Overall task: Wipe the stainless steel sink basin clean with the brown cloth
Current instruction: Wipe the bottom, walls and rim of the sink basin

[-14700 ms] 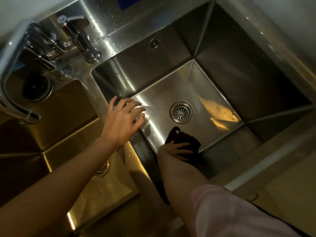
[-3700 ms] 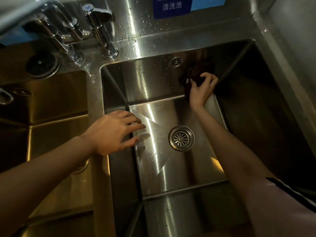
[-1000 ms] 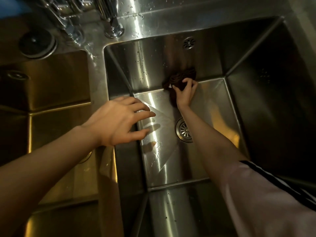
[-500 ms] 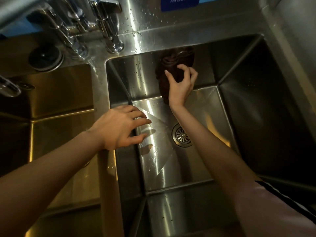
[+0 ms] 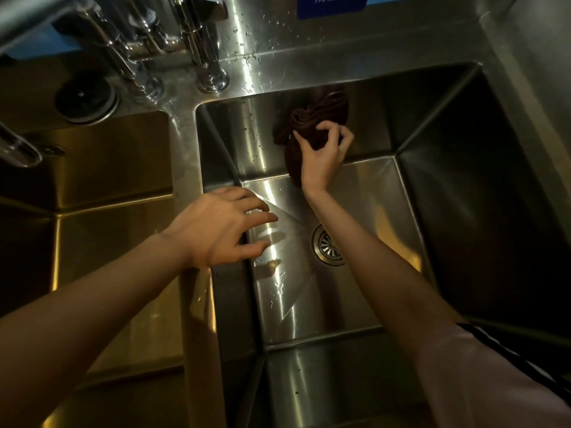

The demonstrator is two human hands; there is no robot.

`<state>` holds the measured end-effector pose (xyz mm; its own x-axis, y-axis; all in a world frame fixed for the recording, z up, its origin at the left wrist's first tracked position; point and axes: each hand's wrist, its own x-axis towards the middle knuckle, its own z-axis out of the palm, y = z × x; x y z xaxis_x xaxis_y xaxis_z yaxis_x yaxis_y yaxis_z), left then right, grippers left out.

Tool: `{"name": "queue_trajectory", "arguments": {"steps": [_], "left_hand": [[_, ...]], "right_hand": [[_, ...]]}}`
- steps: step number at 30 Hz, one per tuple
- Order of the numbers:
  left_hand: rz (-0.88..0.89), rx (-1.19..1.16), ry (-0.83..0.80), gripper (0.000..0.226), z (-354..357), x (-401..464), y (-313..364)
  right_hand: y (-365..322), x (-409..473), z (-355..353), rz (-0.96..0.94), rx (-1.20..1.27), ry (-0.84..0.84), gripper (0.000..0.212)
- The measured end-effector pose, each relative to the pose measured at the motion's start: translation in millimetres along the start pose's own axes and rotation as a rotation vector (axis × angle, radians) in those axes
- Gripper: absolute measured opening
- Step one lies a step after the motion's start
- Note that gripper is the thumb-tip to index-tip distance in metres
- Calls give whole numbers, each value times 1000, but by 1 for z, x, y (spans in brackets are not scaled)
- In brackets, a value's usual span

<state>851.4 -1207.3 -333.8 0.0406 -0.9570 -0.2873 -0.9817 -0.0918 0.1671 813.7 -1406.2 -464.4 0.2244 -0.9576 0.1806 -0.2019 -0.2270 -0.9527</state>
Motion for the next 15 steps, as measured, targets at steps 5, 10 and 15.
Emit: {"name": "queue_trajectory", "arguments": {"steps": [5,10,15], "left_hand": [[13,32,28,64,1,1,-1],[23,42,51,64,3,1,-2],[23,25,46,65,1,1,-1]], "right_hand": [[53,-13,14,136,-163,-120,36],[85,-18,19,261,-262,-213,36],[84,-20,21,305,-251,-180,33]]}}
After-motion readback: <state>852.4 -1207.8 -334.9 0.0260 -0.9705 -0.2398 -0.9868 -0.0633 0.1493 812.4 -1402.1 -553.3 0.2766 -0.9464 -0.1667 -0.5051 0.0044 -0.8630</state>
